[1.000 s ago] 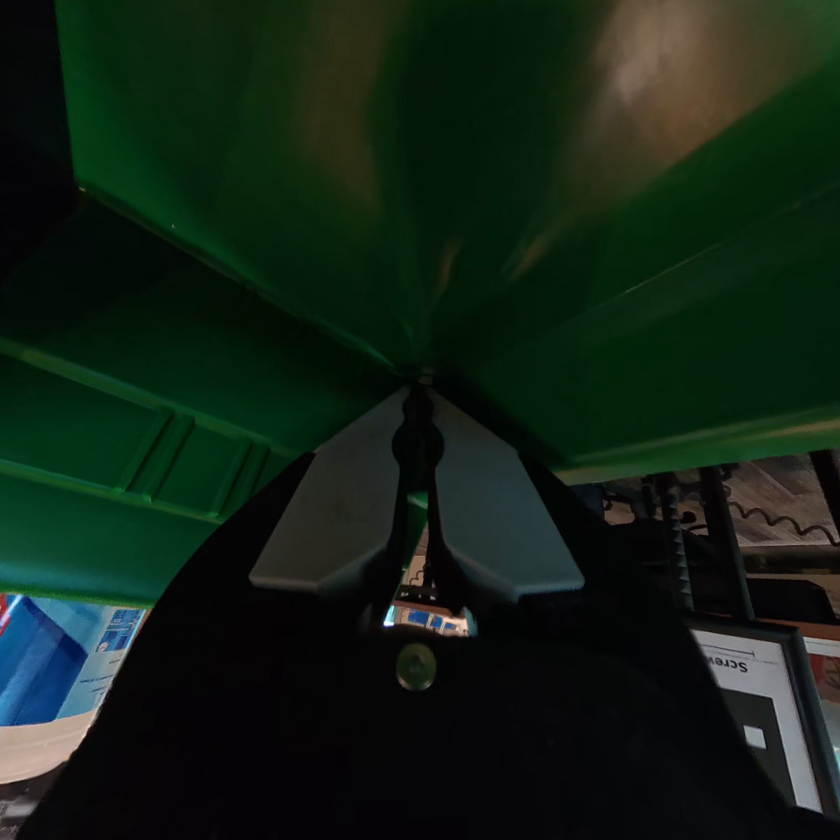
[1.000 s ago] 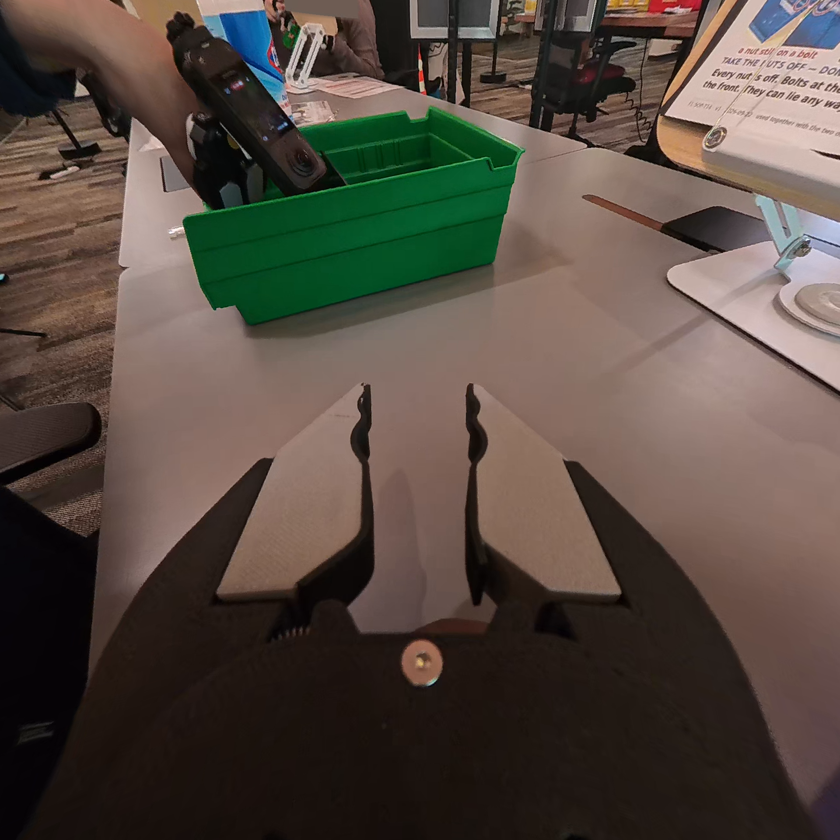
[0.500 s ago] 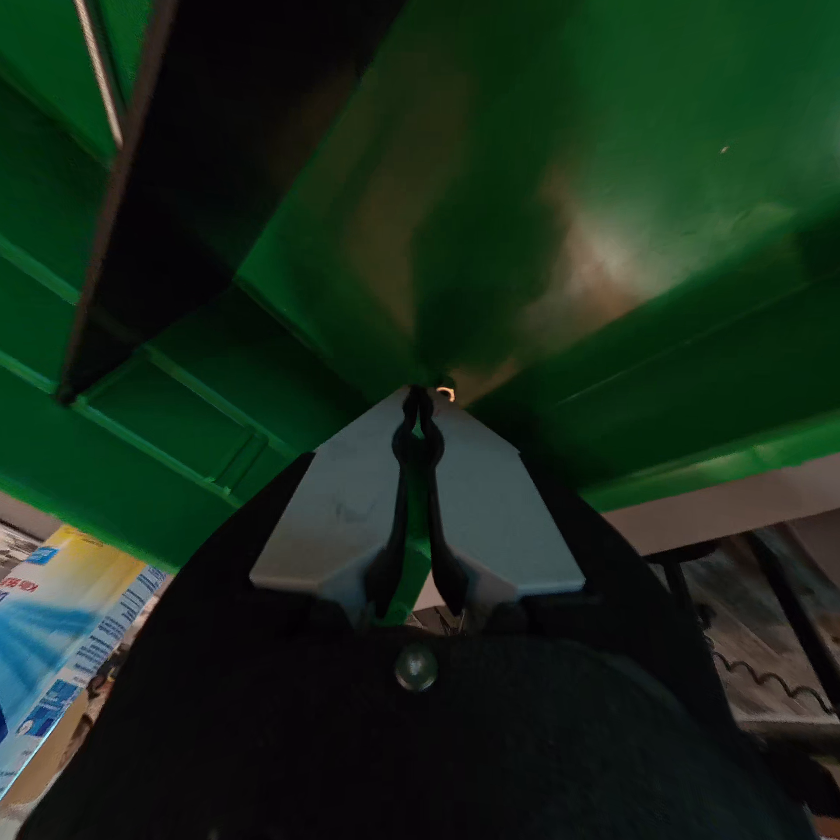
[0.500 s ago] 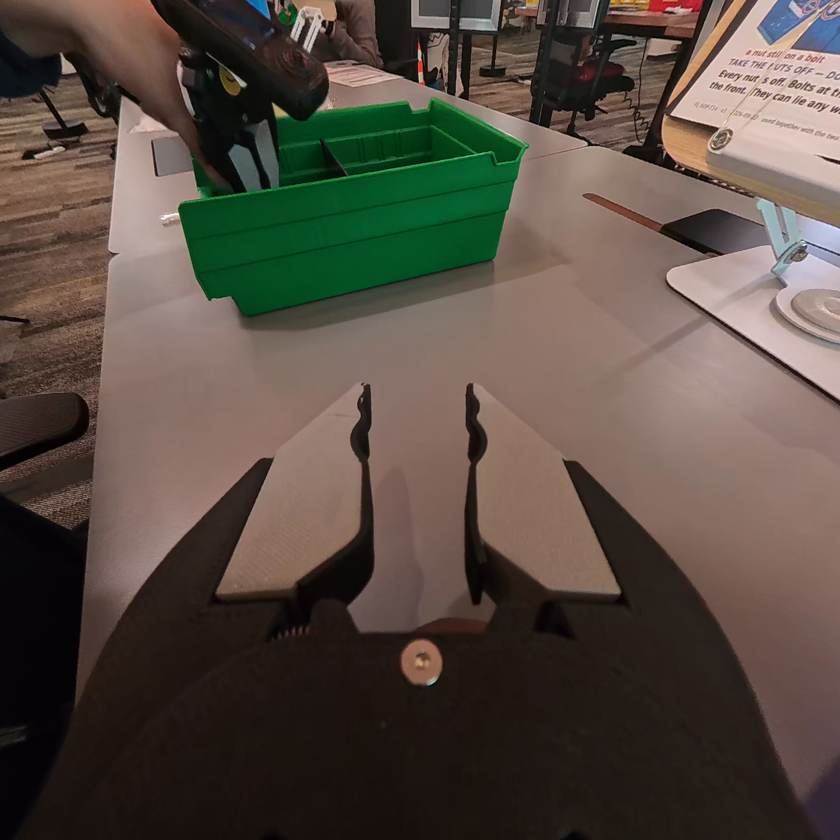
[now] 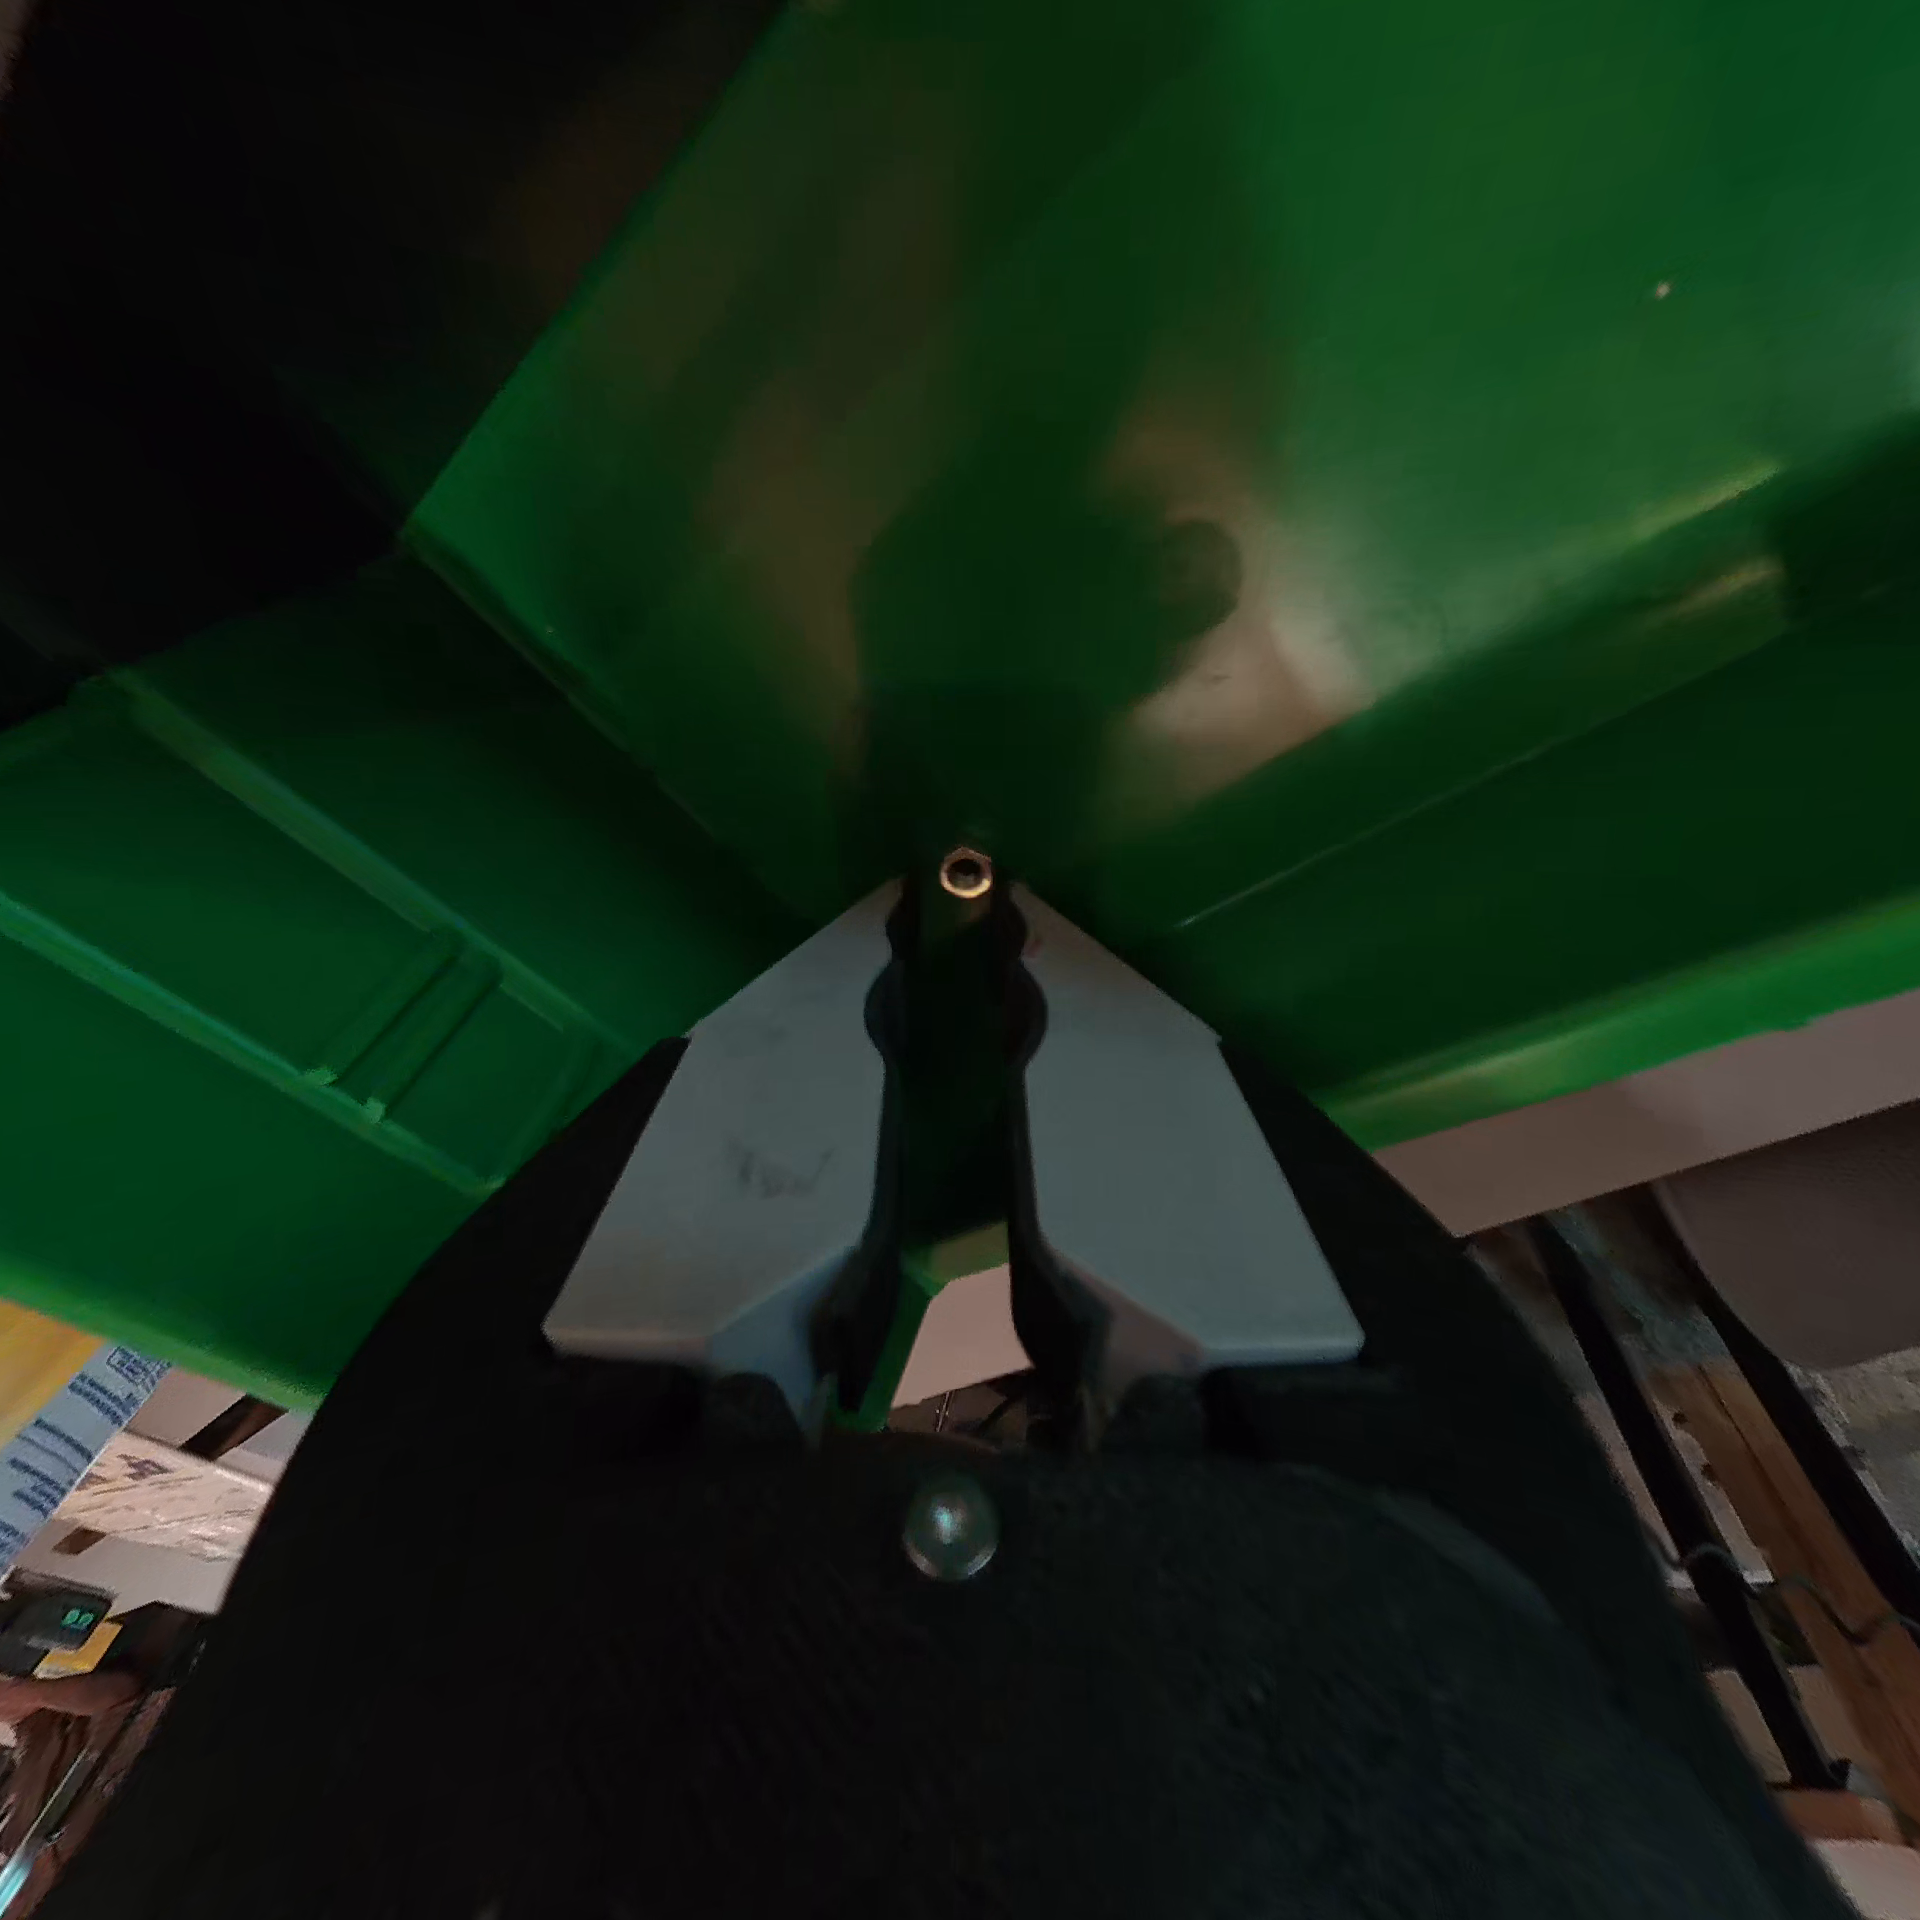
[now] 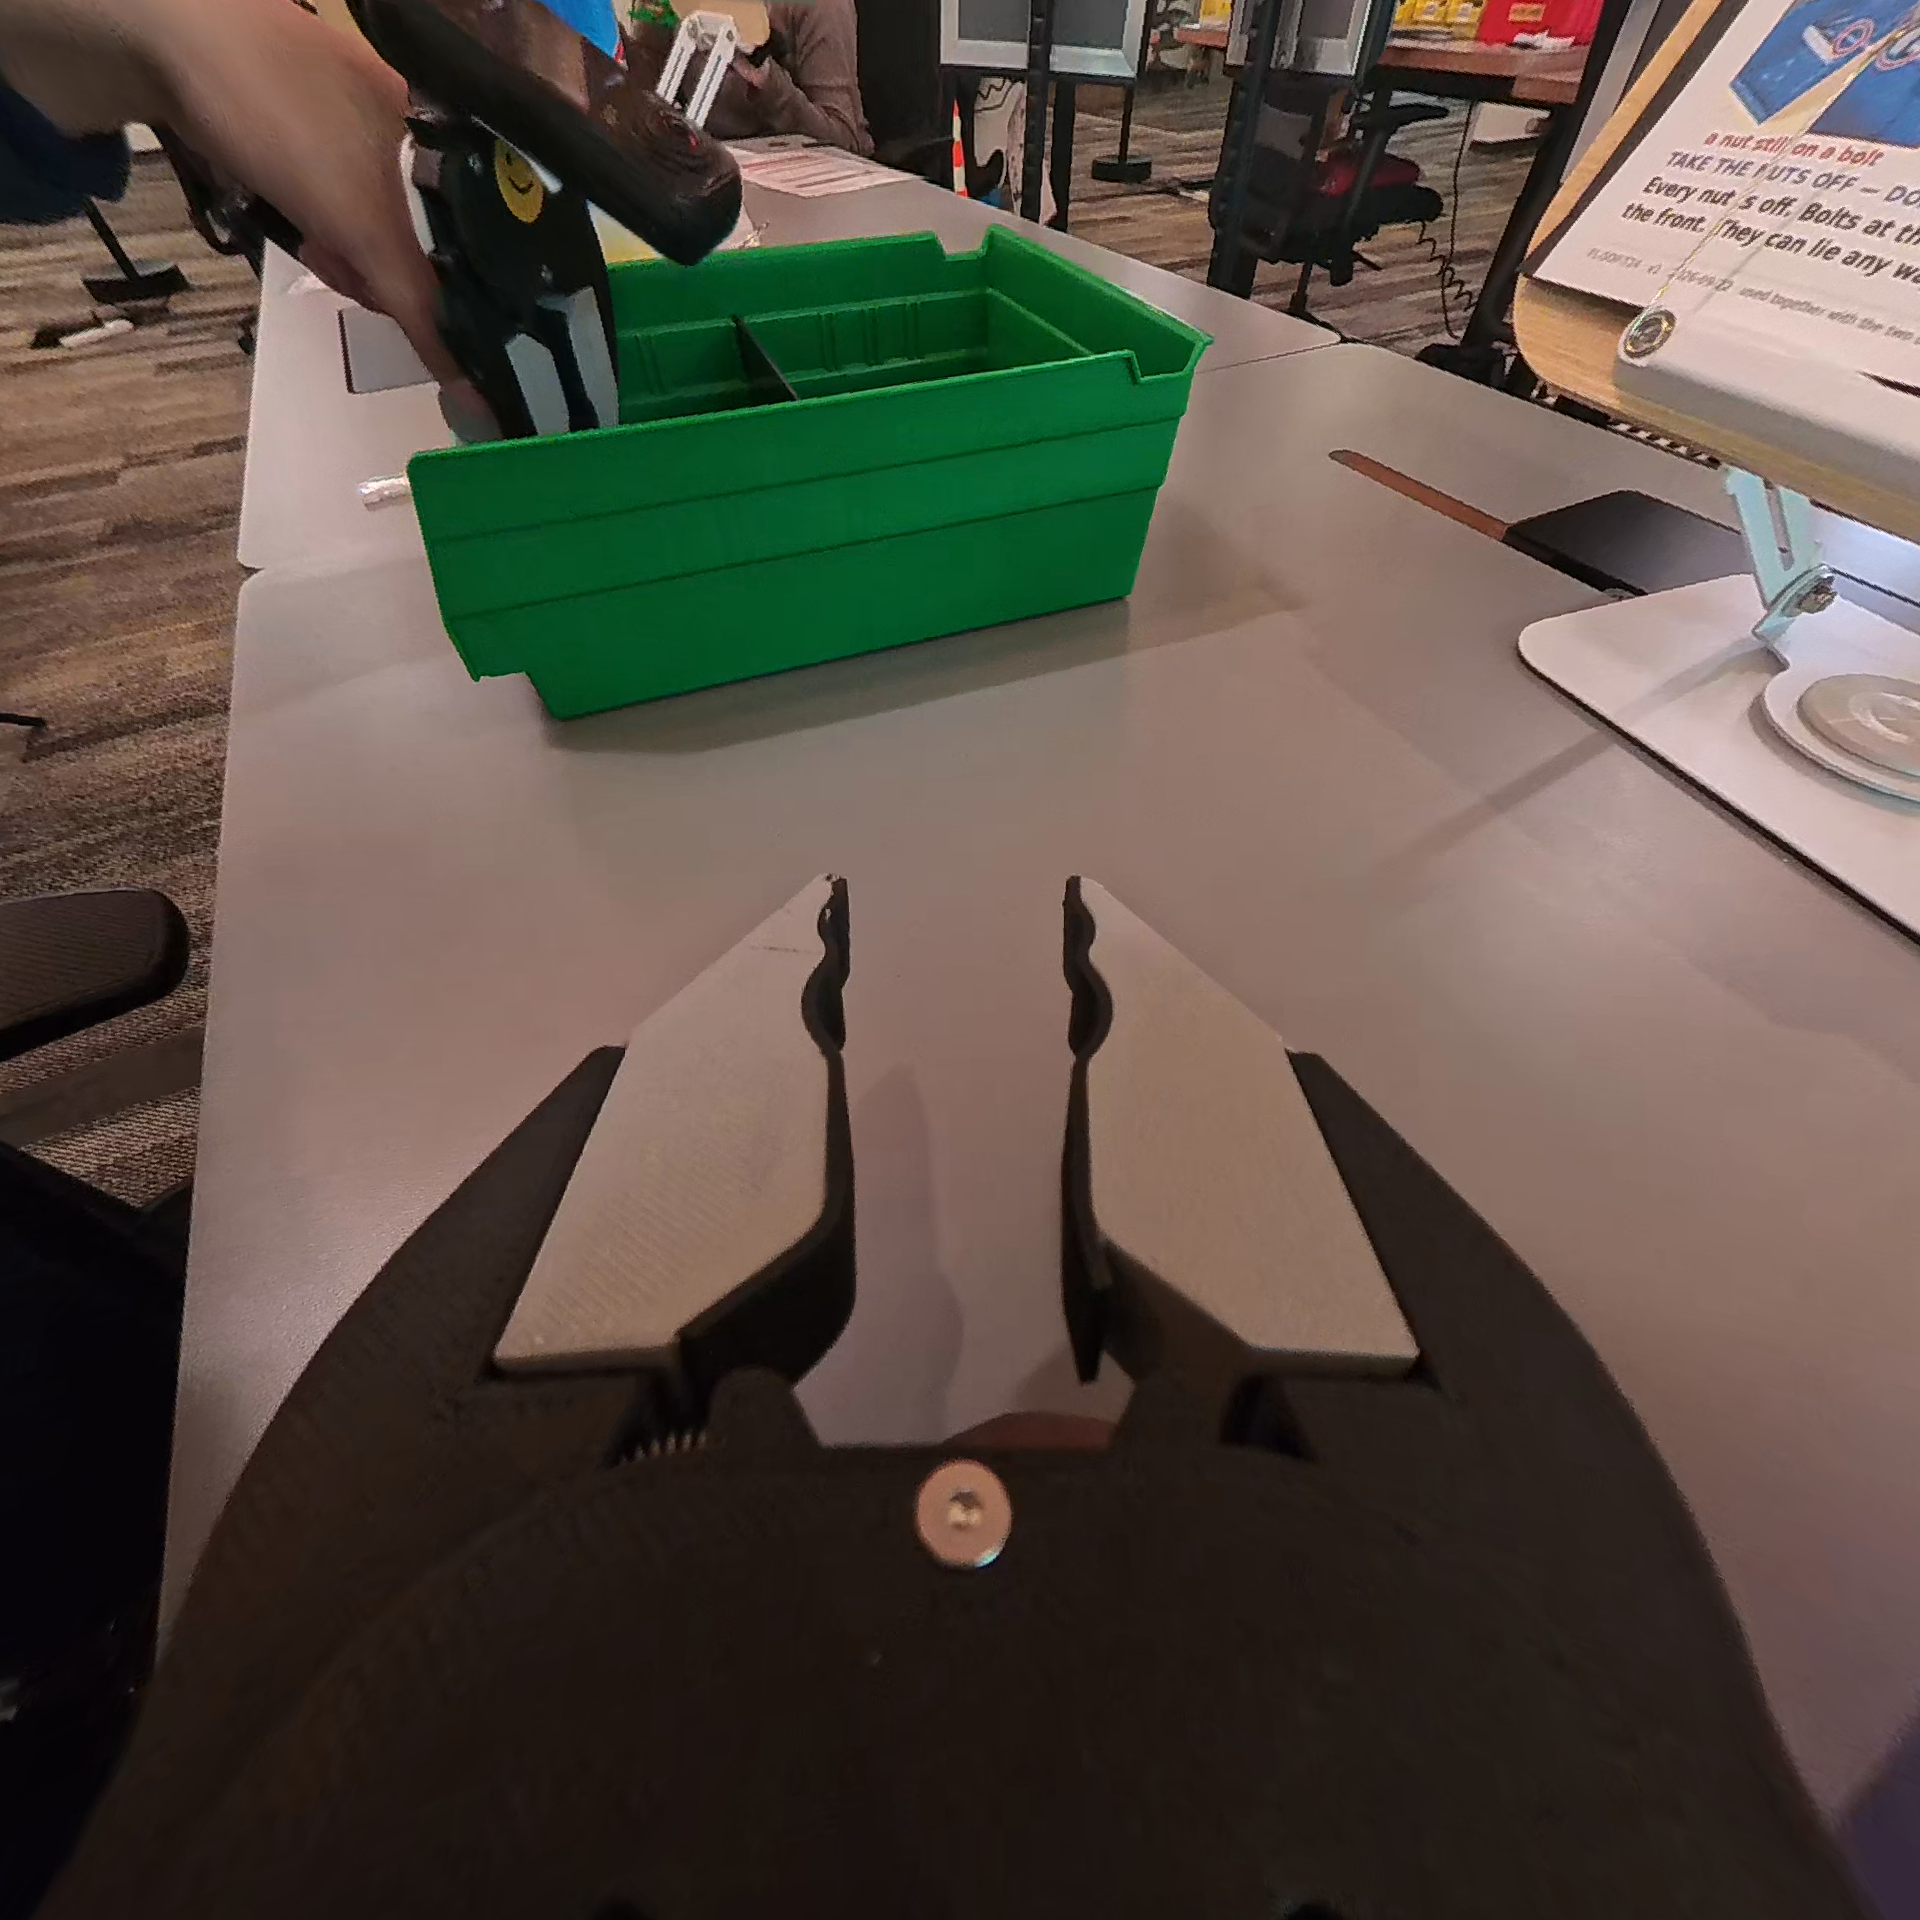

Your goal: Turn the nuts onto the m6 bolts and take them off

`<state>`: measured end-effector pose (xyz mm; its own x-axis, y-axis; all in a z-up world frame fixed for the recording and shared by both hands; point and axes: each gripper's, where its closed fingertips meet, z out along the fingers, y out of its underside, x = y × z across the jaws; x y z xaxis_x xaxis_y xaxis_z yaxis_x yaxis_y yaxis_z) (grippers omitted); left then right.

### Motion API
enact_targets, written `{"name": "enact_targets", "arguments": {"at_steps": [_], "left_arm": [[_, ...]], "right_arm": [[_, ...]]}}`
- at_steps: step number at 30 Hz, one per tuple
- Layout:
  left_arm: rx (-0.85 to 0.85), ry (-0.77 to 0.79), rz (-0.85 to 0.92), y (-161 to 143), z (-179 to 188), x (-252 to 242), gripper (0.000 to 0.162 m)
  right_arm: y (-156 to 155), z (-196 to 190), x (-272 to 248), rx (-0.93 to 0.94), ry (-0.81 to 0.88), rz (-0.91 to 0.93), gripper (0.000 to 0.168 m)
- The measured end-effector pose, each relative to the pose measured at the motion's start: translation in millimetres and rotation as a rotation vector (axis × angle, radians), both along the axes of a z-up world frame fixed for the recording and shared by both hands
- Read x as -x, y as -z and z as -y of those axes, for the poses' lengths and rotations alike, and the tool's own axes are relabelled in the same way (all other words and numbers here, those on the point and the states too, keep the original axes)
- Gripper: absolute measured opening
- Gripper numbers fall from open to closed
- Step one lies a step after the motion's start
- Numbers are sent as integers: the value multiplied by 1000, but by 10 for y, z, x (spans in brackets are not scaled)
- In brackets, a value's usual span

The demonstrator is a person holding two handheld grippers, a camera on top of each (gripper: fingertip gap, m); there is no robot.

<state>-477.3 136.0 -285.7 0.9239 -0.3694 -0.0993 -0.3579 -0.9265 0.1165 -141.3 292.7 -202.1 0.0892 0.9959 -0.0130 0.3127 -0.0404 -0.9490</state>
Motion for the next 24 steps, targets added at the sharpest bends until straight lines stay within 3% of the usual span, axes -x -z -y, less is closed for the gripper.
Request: {"name": "enact_targets", "arguments": {"at_steps": [11,18,24], "left_arm": [[23,9,12,6,-17,-11,8],[18,-37,81,2,-26,-52,17],[16,-33,44,9,-43,-10,9]], "right_arm": [[-6,26,3,-6,-8,0,38],[-16,40,1,-5,-14,-3,38],[-19,54,3,-7,-18,-4,37]]}}
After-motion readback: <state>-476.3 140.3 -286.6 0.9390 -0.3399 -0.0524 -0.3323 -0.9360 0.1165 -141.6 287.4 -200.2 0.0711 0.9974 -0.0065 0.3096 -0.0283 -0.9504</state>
